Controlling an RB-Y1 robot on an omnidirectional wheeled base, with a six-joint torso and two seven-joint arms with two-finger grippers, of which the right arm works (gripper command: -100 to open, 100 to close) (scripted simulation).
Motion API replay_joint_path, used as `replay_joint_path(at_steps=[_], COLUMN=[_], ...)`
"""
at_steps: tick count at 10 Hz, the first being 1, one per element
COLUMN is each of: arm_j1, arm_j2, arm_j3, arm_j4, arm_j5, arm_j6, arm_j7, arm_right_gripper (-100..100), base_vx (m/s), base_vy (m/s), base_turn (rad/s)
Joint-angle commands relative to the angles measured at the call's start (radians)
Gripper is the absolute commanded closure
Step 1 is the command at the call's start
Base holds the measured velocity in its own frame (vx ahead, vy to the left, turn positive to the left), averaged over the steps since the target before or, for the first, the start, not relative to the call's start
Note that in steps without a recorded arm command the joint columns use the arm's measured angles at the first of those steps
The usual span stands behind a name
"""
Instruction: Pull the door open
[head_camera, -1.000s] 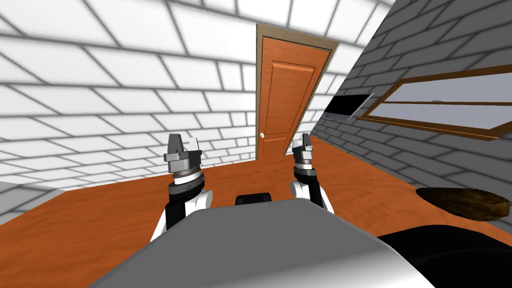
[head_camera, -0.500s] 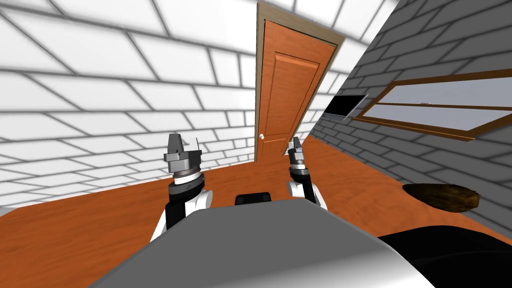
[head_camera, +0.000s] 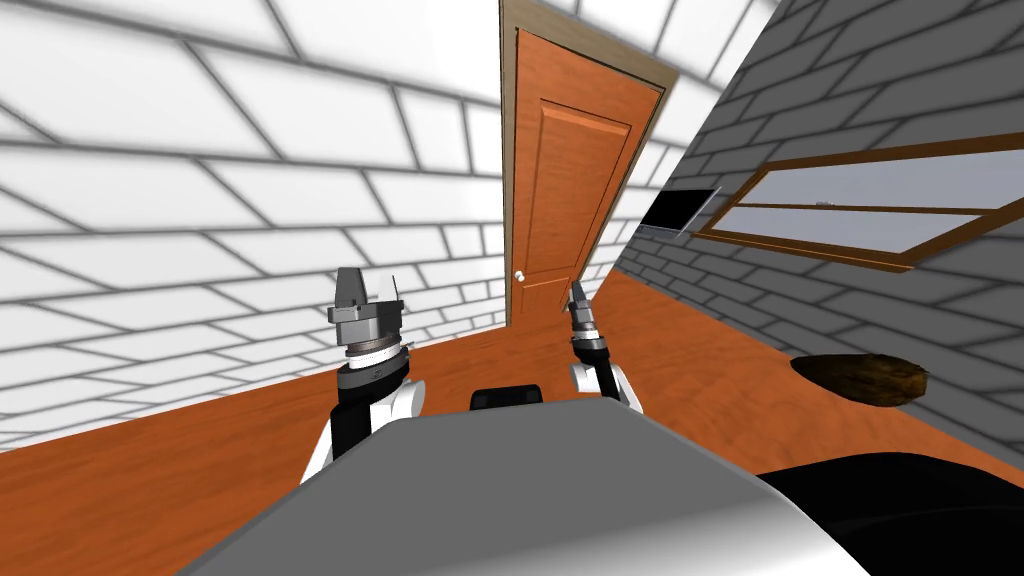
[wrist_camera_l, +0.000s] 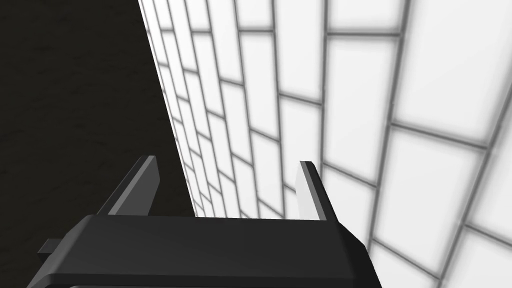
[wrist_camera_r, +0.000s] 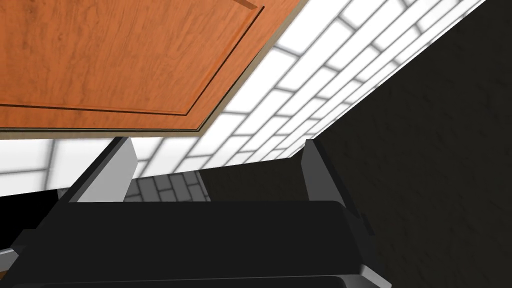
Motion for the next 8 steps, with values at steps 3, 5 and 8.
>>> replay_joint_path(at_steps=[3,5,8], arm_j1=[-0.025,-0.038,-0.058], arm_j2=[-0.007,-0.011,-0.015], arm_j3=[0.015,0.024,0.037], arm_j4=[0.079,0.124,0.195], arm_j5=[0.037,0.057,0.090], arm_j6=[-0.023,-0.036,-0.057], arm_j7=[0.061,0.094,0.147], arm_right_gripper=[-100,-100,-100], base_vx=[0.100,0.088,0.102], base_vy=[0.019,0.020,0.020], base_turn=[-0.099,-0.090,-0.106])
